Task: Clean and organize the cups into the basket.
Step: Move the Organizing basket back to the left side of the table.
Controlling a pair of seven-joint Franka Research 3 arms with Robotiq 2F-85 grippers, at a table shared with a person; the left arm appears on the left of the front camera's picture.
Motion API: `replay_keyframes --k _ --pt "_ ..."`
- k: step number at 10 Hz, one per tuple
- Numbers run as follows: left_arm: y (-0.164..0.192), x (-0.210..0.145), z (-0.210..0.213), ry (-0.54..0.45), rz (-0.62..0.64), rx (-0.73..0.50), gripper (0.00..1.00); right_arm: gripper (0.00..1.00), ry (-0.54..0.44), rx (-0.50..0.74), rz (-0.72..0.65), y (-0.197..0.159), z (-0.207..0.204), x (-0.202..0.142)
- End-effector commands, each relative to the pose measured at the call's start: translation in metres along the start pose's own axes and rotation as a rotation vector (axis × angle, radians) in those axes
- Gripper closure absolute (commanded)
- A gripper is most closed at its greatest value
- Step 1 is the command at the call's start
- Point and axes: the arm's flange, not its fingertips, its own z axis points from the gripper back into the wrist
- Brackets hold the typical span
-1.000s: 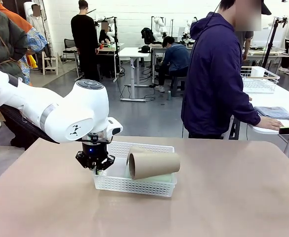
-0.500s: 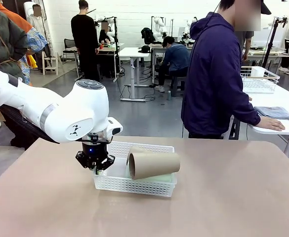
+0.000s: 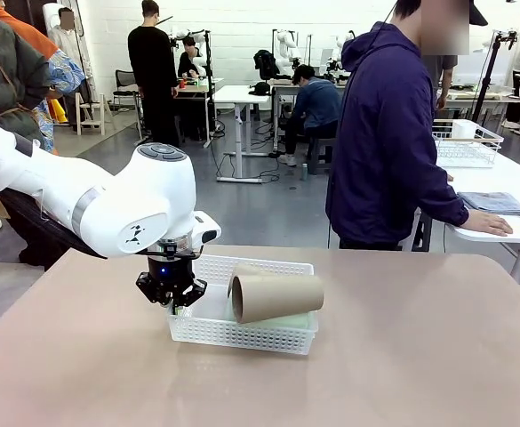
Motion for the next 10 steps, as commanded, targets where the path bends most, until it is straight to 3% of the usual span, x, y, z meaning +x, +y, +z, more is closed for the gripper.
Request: replay_keyframes --k 1,8,9,10 --pt "0.000 -0.001 -0.001 -0.002 -0.013 0.008 1.00 0.00 0.020 -0.008 -0.088 0.012 -0.003 0.011" --pt "0.000 -0.001 -0.001 -0.002 -0.013 0.008 1.00 0.00 0.005 -0.008 -0.061 0.004 0.000 0.005" --pt "0.000 0.000 0.000 0.000 0.000 0.000 0.95 0.00 0.005 -0.008 -0.061 0.004 0.000 0.005" --pt "0.020 0.003 -0.004 -0.035 0.004 0.005 0.95 0.00 0.005 -0.008 -0.061 0.004 0.000 0.005"
